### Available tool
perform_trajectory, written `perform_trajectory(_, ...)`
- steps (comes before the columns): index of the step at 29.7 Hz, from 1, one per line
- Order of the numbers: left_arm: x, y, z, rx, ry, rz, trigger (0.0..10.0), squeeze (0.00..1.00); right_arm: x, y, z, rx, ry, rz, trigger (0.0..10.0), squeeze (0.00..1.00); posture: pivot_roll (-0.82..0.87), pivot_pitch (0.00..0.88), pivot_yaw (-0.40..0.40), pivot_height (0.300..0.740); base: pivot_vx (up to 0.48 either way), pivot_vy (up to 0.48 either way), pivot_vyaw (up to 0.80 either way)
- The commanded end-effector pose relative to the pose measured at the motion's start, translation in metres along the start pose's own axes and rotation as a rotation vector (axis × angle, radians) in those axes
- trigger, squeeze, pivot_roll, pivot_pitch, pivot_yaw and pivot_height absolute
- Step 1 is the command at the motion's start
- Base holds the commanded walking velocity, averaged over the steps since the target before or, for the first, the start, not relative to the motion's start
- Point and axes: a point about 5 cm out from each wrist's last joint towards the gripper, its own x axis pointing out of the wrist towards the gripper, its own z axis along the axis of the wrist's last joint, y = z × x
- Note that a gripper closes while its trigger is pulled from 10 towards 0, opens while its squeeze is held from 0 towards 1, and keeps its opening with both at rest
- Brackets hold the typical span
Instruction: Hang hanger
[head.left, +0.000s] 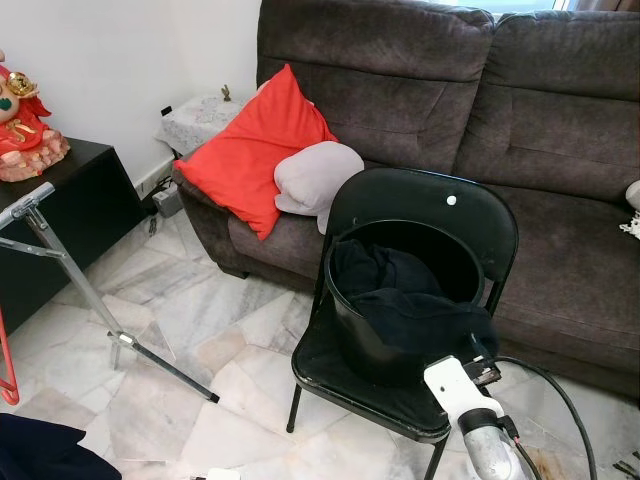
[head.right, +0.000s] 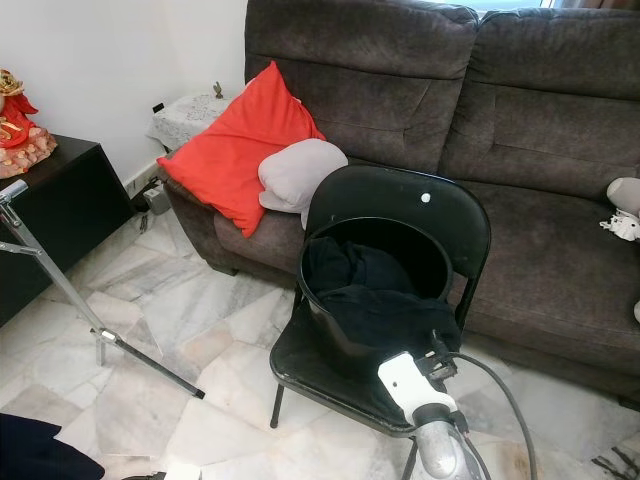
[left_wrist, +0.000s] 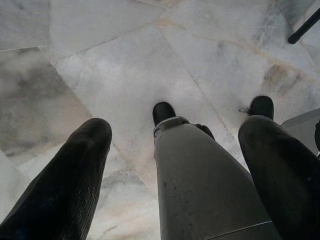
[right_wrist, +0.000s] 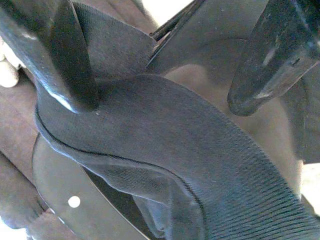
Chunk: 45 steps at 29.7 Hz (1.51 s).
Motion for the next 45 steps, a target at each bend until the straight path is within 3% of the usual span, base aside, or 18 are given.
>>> perform_trajectory(1,-0.001,0.003,-0.007,0.008,0.026,0.007,10.0,0.0,0.0,0.002,-0.001,-0.024,0.007,0.005,10.0,0.0,0.0,0.064,0.084,0.74,0.0,0.0,0.0)
perform_trajectory(14,-0.001,0.003,-0.007,0.007,0.028,-0.001,10.0,0.0,0.005,-0.028,-0.009,-0.175,0.053,-0.232,10.0,0.0,0.0,0.062,0.086,0.74,0.0,0.0,0.0)
perform_trajectory(23,-0.001,0.003,-0.007,0.009,0.029,0.0,10.0,0.0,0.003,-0.027,-0.007,-0.176,0.031,-0.256,10.0,0.0,0.0,0.063,0.086,0.74,0.0,0.0,0.0)
perform_trajectory(37,-0.001,0.003,-0.007,0.009,0.03,-0.001,10.0,0.0,0.006,-0.016,-0.003,-0.171,0.006,-0.148,10.0,0.0,0.0,0.068,0.087,0.74,0.0,0.0,0.0)
perform_trajectory(45,-0.001,0.003,-0.007,0.009,0.028,0.0,10.0,0.0,0.008,-0.034,0.003,-0.191,-0.034,-0.279,10.0,0.0,0.0,0.068,0.087,0.74,0.0,0.0,0.0)
